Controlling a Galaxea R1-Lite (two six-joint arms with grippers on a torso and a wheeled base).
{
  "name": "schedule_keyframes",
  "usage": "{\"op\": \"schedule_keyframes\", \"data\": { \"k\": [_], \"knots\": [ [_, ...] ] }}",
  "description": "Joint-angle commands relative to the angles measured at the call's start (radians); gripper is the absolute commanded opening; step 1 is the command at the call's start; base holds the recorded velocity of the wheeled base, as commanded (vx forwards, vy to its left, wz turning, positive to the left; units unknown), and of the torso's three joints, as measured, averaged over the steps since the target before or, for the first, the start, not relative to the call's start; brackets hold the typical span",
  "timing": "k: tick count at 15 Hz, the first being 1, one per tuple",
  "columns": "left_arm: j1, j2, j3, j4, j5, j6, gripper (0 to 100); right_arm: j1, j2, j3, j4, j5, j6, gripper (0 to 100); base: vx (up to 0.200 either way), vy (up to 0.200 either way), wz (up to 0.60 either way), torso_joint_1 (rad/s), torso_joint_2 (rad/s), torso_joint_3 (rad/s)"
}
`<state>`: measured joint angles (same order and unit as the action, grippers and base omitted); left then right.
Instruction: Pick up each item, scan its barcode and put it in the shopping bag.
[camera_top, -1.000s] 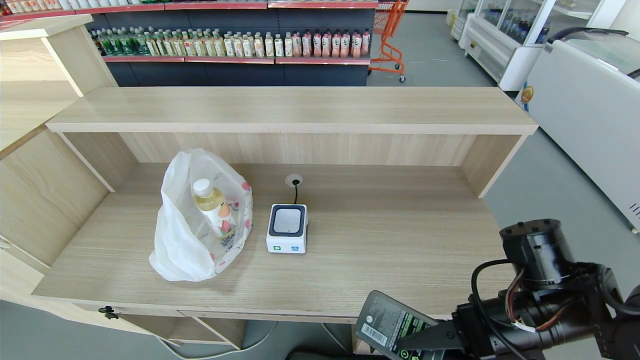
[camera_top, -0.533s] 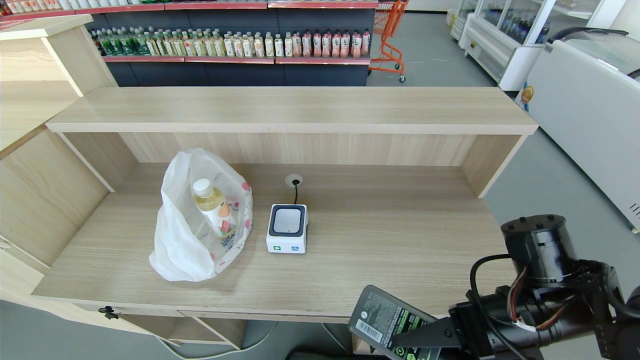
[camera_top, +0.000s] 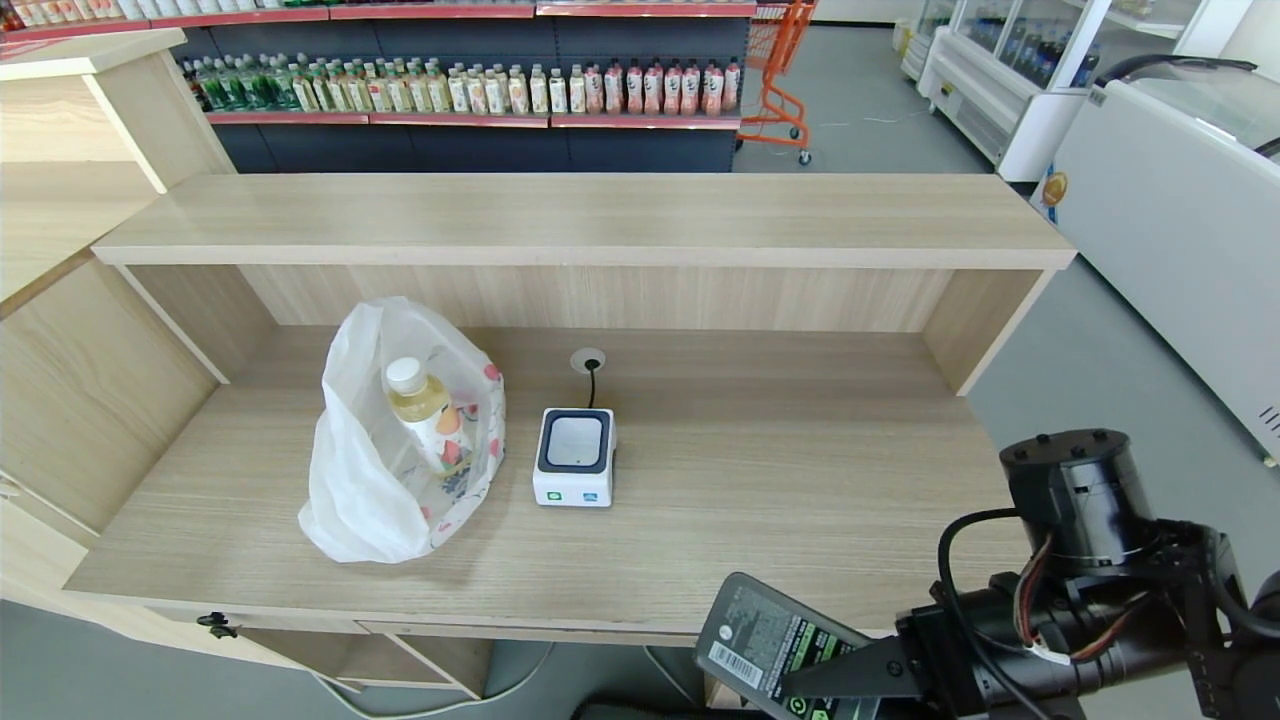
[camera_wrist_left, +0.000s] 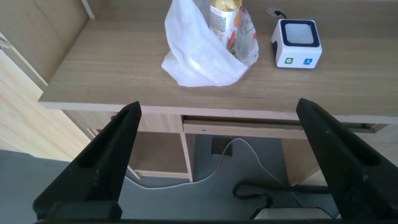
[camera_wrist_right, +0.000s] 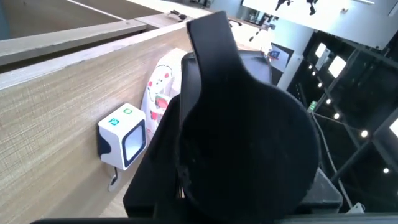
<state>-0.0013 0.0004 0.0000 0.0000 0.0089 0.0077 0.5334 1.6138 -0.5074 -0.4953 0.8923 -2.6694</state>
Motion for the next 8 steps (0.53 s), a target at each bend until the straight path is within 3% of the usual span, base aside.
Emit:
{"op": "schedule_keyframes", "data": {
  "k": [1, 2, 4, 6, 8],
  "knots": [
    [0.000, 0.000, 0.000, 0.000, 0.000, 0.000, 100, 0.000, 0.003, 0.001, 0.012, -0.001, 0.005, 0, 0.000, 0.000, 0.00, 0.000, 0.00, 0.000],
    [0.000, 0.000, 0.000, 0.000, 0.000, 0.000, 100, 0.000, -0.008, -0.002, 0.032, -0.001, 0.052, 0, 0.000, 0.000, 0.00, 0.000, 0.00, 0.000],
    [0.000, 0.000, 0.000, 0.000, 0.000, 0.000, 100, -0.013, -0.072, -0.056, 0.015, -0.001, 0.273, 0, 0.000, 0.000, 0.00, 0.000, 0.00, 0.000],
    [0.001, 0.000, 0.000, 0.000, 0.000, 0.000, 100, -0.119, -0.176, -0.091, -0.069, -0.049, 0.634, 0, 0.000, 0.000, 0.00, 0.000, 0.00, 0.000],
    [0.001, 0.000, 0.000, 0.000, 0.000, 0.000, 100, -0.245, -0.224, -0.039, -0.137, -0.064, 0.830, 0, 0.000, 0.000, 0.00, 0.000, 0.00, 0.000]
  ]
}}
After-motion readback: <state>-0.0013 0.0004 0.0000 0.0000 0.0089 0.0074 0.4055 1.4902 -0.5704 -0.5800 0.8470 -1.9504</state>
